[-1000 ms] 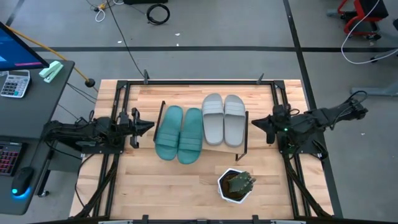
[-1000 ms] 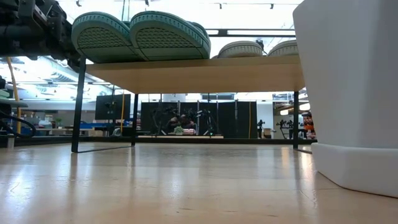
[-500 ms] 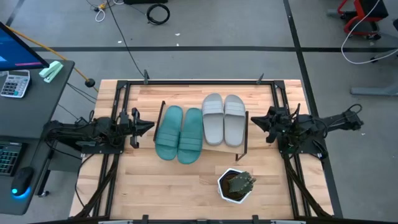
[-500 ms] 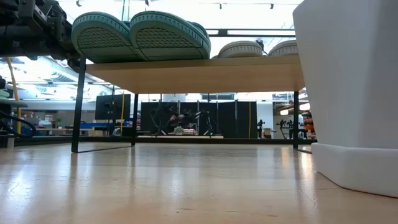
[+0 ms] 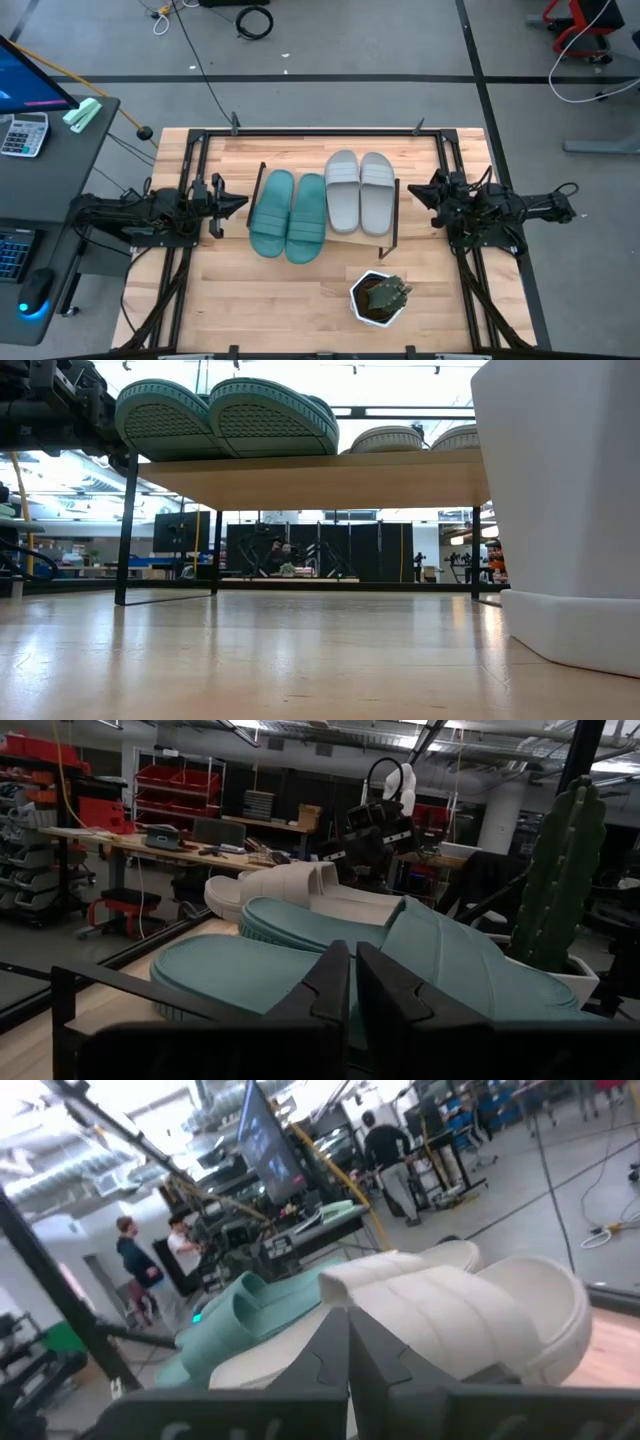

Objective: Pick and place slides into the shelf
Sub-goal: Return to Home Position

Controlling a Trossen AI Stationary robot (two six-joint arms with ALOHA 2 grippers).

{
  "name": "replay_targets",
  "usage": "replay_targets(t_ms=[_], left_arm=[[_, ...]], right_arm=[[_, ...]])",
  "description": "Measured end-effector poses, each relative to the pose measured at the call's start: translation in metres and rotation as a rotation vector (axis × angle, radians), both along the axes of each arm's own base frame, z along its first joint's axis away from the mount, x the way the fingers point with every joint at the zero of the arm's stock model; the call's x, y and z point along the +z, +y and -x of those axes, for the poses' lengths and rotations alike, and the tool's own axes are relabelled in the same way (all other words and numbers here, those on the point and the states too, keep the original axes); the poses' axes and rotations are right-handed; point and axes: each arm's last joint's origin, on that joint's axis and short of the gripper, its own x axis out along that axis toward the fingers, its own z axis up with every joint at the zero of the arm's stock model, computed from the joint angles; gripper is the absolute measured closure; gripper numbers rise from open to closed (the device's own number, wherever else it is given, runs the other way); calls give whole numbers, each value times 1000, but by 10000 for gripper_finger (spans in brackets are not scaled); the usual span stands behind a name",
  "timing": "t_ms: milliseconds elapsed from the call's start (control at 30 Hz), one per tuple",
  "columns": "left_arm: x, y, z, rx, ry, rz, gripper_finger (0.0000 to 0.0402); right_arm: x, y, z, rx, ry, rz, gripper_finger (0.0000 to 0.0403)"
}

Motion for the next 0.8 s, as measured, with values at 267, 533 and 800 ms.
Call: replay_targets(t_ms=[267, 533, 800], left_arm=[[0, 0, 0, 0, 0, 0, 364], [0, 0, 0, 0, 0, 0, 368], [0, 0, 0, 0, 0, 0, 378]], right_arm=[[0, 2, -1, 71, 1, 29, 403], [-2, 4, -1, 124, 43, 137, 403], [-4, 4, -2, 114, 31, 197, 403]])
